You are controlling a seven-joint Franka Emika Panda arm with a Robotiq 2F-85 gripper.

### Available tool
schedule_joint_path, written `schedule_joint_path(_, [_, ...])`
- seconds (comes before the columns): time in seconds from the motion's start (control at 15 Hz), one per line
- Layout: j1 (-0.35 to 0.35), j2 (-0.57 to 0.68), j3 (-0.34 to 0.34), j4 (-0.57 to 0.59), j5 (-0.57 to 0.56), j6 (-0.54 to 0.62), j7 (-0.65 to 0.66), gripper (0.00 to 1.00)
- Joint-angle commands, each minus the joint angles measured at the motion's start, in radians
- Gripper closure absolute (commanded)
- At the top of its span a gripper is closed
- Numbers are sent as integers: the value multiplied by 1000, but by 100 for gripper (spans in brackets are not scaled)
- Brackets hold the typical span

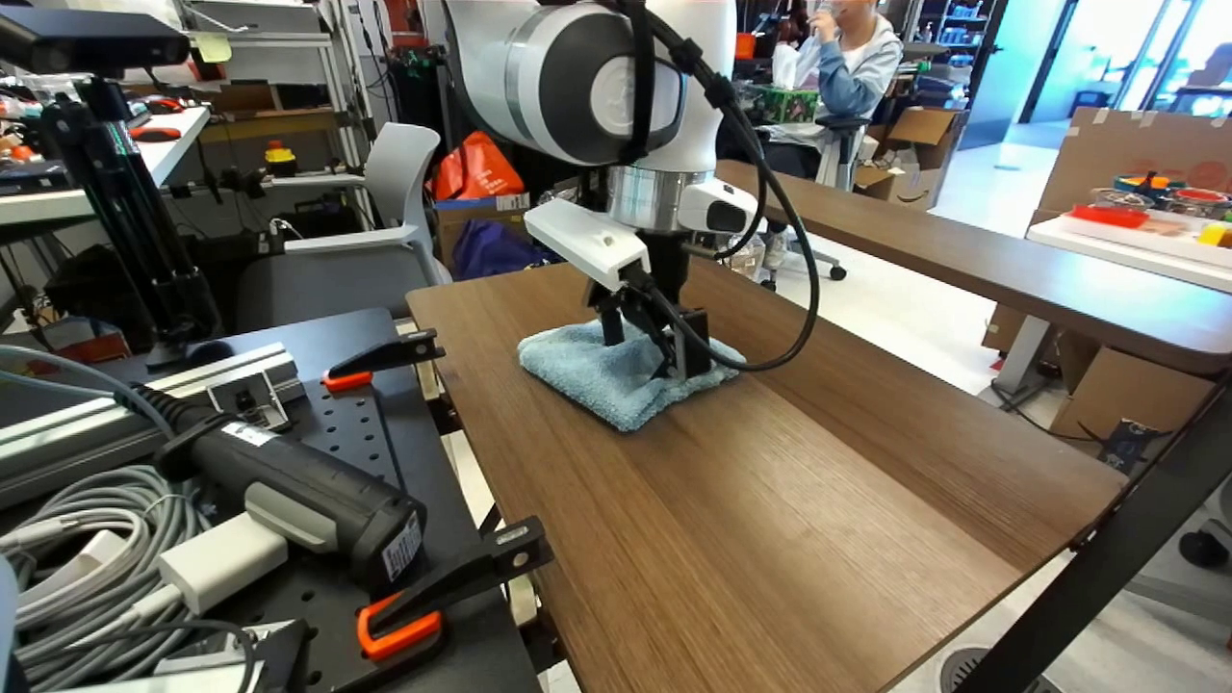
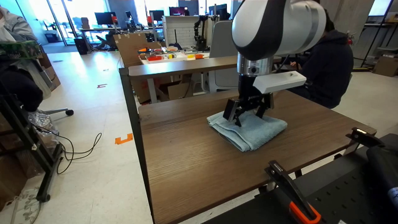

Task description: Use the towel to wipe the table.

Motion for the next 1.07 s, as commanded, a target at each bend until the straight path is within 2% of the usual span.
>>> schedule_joint_path(0.0, [-42,85,17,159,72,-34,-23,0])
schedule_joint_path(0.2, [-47,76,-3,206,106,-69,-1,0])
schedule_joint_path(0.4, [-71,-7,-4,172,121,-64,-19,0])
schedule_joint_path(0.73, [-184,-171,60,89,228,-107,-130,0])
schedule_joint_path(0.8, [-196,-194,59,78,254,-147,-137,0])
schedule_joint_path(0.87, [-141,-123,19,136,212,-103,-92,0])
schedule_joint_path(1.0, [-163,-169,22,108,234,-135,-115,0])
